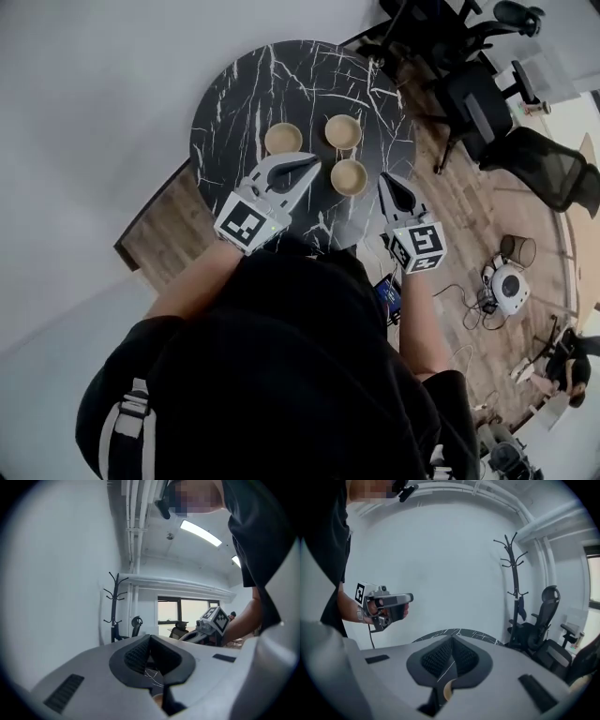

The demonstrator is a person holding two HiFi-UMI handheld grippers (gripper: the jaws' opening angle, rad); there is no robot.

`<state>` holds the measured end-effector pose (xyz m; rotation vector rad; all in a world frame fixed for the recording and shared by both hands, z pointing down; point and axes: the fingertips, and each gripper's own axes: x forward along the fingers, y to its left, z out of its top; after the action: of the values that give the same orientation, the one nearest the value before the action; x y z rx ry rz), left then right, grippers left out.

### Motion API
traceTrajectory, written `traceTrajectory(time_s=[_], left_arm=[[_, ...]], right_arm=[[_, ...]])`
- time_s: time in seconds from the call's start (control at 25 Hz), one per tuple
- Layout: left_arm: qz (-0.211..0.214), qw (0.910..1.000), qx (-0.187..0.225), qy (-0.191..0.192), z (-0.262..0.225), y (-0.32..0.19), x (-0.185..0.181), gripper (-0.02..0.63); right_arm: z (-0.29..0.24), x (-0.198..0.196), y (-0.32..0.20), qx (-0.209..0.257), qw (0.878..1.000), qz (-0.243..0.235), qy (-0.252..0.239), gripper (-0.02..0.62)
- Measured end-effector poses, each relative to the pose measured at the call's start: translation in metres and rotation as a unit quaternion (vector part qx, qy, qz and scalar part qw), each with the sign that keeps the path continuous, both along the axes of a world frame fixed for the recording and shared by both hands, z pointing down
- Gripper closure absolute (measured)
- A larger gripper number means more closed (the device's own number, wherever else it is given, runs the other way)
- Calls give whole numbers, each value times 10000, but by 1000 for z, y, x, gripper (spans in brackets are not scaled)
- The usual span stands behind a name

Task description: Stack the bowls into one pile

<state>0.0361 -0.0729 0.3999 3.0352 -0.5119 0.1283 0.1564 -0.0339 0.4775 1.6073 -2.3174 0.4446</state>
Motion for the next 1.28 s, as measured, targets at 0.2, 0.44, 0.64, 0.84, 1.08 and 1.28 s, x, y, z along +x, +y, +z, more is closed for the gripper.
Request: traceTrajectory(time_s=[0.2, 0.44, 0.64, 0.84, 1.08, 1.28], left_arm=[[-726, 9973, -38, -27, -1, -16, 18, 602], [-1378, 9904, -12, -106, 6, -28, 35, 603], [-1845, 9826, 145, -135, 11, -30, 40, 603], [-2208, 9748, 297, -93, 9, -25, 42, 603], [-2309, 9725, 268, -133, 17, -26, 41, 603], [-2054, 9768, 476, -377, 28, -31, 48, 603]], right_arm=[[41, 17, -42, -494, 9962, -717, 73, 603], [111, 40, -80, -1546, 9786, -1330, 291, 575], [163, 49, -112, -2221, 9576, -1760, 522, 549], [207, 56, -141, -2622, 9423, -1924, 796, 526], [246, 50, -161, -2968, 9284, -1983, 1030, 506], [260, 53, -174, -3146, 9170, -1943, 1496, 495]])
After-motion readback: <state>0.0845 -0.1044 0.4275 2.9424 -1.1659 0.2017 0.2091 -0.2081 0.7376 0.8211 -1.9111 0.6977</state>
